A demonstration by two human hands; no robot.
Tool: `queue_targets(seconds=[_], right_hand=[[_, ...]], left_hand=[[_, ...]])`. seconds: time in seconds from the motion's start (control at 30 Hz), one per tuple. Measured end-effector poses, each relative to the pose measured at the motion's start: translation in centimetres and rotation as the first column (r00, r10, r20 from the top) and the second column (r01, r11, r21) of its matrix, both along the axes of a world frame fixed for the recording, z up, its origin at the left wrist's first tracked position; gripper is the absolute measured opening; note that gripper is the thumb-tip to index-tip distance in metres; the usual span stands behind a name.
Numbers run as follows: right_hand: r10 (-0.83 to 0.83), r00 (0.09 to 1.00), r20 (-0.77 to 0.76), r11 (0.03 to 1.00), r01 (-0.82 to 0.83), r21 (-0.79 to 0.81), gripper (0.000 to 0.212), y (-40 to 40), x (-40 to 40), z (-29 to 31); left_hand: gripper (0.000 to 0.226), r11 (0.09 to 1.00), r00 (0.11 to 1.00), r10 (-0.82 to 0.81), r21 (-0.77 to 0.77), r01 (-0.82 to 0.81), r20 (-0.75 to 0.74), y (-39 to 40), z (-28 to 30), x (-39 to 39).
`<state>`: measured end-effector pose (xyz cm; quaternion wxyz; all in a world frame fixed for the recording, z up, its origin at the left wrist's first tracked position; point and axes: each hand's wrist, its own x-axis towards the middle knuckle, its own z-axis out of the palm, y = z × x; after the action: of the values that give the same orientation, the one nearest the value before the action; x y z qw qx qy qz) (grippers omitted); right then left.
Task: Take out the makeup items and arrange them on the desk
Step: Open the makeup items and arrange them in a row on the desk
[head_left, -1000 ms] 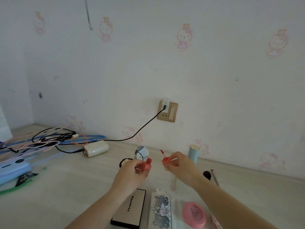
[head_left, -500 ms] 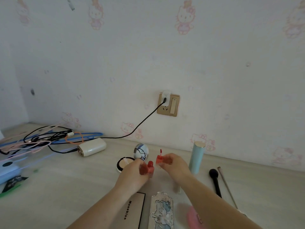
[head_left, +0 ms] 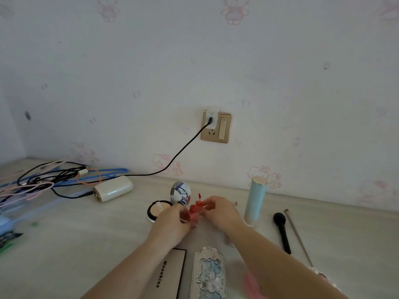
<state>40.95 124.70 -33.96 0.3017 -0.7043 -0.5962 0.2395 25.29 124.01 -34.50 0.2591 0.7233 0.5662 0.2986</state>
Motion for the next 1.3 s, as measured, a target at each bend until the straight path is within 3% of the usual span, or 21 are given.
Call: queue_targets(seconds=[0.4,0.6,0.77,0.9,1.03,1.17,1.3], right_hand=[[0.002,0.999,0.041,1.0,-0.001,-0.015,0.031,0.6,-0.3,0.0],[-0.009,0.995,-0.098,0.999,0.013,0.042,0.04,-1.4,0.1,0.6],[0.013,0.965,-0.261,0.988,0.027,0.149,0.027,-5.3,1.3,1.9],[0.012,0.959,-0.284,0.979,0.046,0.199,0.015,-8.7,3.4,2.5],[-0.047,0.974,-0.222,0.975,0.093,0.202,0.02,-11.2,6.1,3.0],[-0.063,0.995,-0.08,0.987,0.073,0.14,0.019,-12.5,7.9,3.2],[-0.024,0.996,0.088,0.994,0.015,0.111,0.028,-12.5,8.4,3.3]], left_hand=[[0.027,0.999,0.999,0.031,-0.016,-0.031,-0.017,0.3,0.0,-0.1],[0.037,0.999,0.998,0.016,-0.032,-0.014,0.064,-0.5,0.5,-0.7],[0.026,0.988,0.988,0.051,0.135,-0.071,0.142,-2.3,1.5,-2.0],[0.019,0.977,0.982,-0.028,0.215,-0.013,0.187,-4.4,2.9,-1.3],[0.018,0.975,0.98,-0.15,0.183,0.126,0.128,-5.5,3.5,1.1],[0.023,0.953,0.953,-0.3,0.02,0.301,-0.033,-5.5,2.8,4.1],[0.036,0.968,0.952,-0.245,-0.001,0.249,-0.184,-4.7,2.2,6.9]])
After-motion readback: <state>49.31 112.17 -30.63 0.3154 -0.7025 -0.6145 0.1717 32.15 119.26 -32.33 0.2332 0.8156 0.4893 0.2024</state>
